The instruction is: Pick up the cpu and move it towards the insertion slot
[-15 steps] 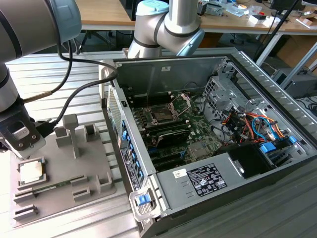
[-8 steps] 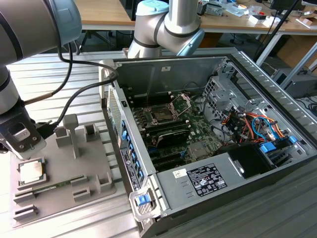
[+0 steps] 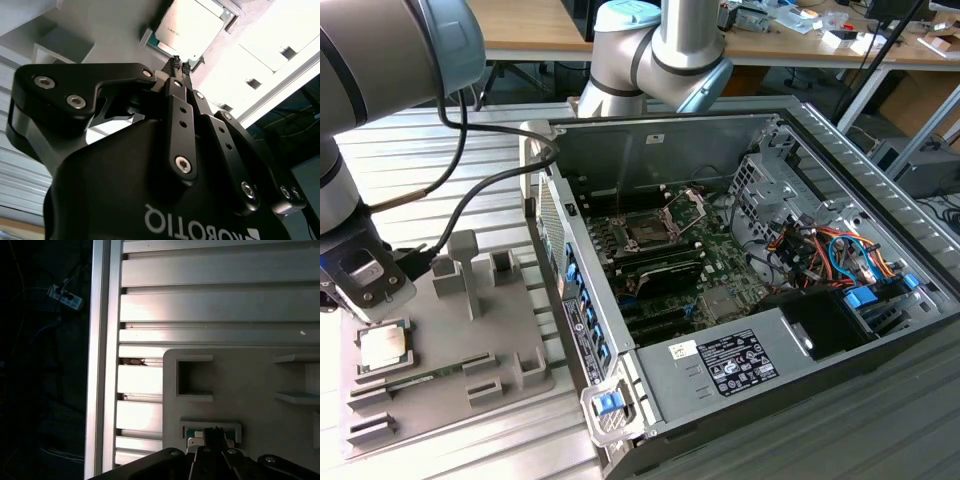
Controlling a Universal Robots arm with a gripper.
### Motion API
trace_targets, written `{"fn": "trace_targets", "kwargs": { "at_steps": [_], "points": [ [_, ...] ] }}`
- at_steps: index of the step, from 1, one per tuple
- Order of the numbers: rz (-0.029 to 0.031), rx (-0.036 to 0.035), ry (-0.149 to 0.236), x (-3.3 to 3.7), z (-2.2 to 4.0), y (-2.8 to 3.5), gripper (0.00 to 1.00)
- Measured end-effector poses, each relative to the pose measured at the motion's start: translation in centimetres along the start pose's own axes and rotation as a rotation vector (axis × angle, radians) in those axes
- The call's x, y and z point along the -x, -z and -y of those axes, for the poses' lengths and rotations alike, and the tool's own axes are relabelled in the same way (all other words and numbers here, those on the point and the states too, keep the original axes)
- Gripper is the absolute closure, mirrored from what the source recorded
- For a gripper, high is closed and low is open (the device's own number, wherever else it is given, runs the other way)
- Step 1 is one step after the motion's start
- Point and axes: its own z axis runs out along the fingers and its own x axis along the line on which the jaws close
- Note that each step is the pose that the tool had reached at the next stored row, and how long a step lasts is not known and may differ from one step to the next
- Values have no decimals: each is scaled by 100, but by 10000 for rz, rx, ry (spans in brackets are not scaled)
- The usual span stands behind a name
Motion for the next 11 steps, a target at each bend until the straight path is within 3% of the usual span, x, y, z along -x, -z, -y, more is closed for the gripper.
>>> {"fn": "trace_targets", "kwargs": {
  "at_steps": [11],
  "points": [
    [0,-8,9,-9,48,-27,89]
  ]
}}
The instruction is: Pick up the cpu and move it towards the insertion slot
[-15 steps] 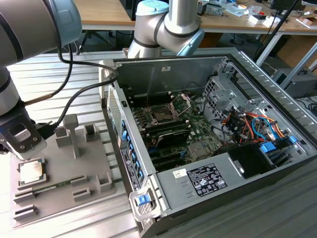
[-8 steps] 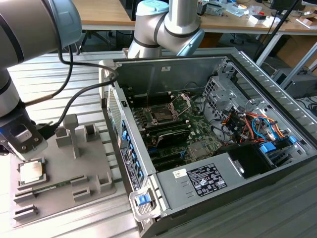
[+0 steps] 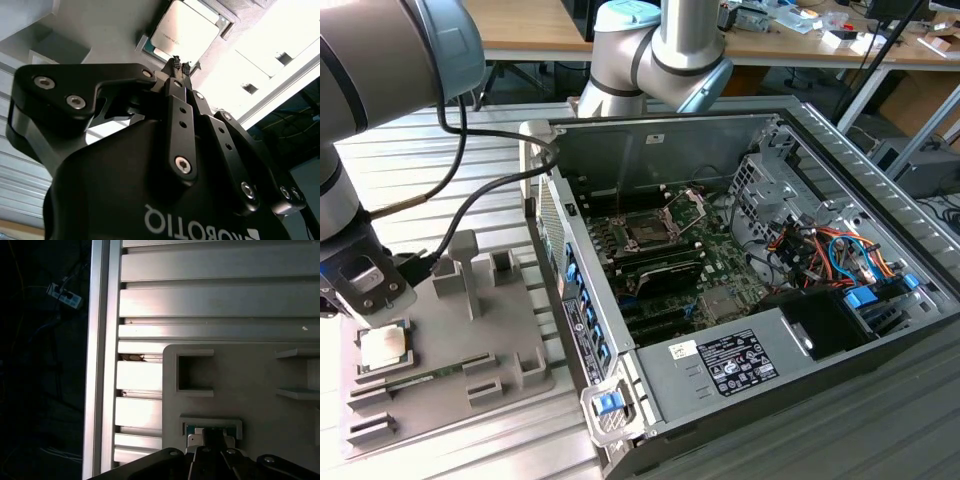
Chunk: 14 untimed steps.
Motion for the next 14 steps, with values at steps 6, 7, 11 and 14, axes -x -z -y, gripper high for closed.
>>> {"fn": "trace_targets", "kwargs": {
  "at_steps": [6,7,11,14],
  "points": [
    [-1,-14,5,-1,24,-21,89],
    [0,-15,5,-1,26,-24,89],
    [-1,-19,7,-2,34,-34,89],
    [-1,-21,8,-2,41,-42,89]
  ]
}}
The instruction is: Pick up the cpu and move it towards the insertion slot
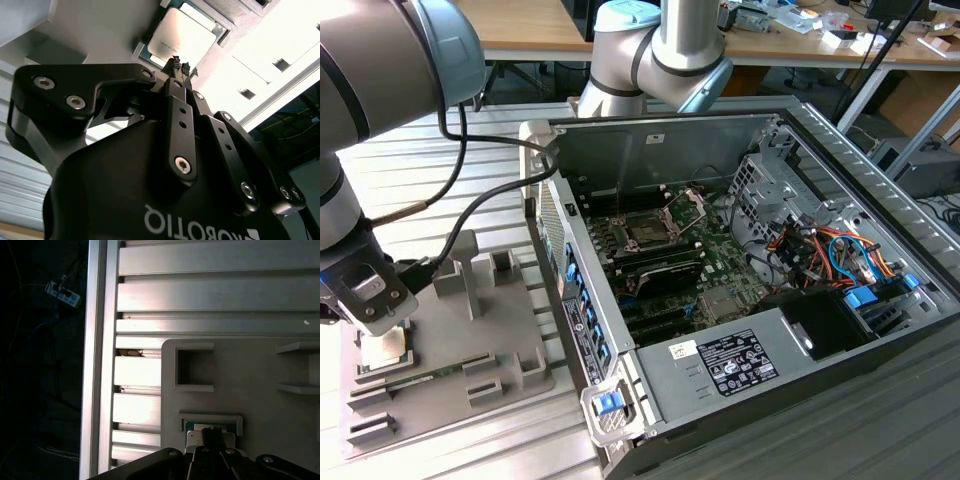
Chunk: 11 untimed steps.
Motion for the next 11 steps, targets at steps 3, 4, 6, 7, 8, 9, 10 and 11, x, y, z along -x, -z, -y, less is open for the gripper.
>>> {"fn": "trace_targets", "kwargs": {
  "at_steps": [3,4,6,7,8,9,10,11],
  "points": [
    [-1,-1,1,0,7,-8,89],
    [0,-2,1,0,10,-12,89],
    [-1,-3,2,-1,15,-17,89],
    [-1,-3,3,-1,19,-21,89],
    [-1,-4,3,-1,24,-24,89],
    [-1,-5,3,-2,29,-28,89],
    [-1,-6,2,-1,29,-29,89],
    [-2,-6,2,-2,29,-29,89]
  ]
}}
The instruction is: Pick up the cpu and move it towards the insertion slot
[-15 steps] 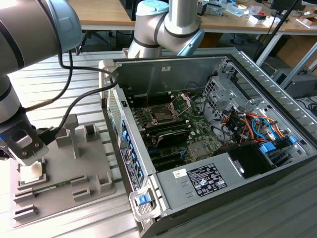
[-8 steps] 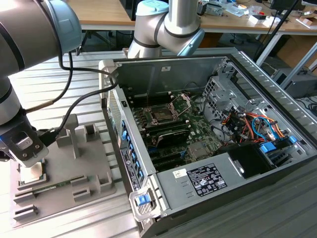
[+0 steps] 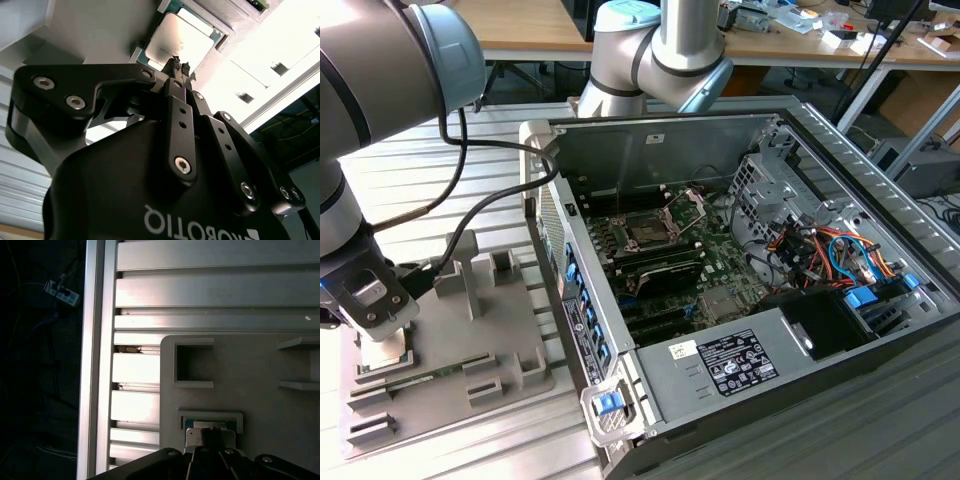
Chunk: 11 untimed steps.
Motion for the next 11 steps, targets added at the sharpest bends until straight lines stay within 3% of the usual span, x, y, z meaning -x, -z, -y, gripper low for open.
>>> {"fn": "trace_targets", "kwargs": {
  "at_steps": [11],
  "points": [
    [1,0,1,0,1,-2,89]
  ]
}}
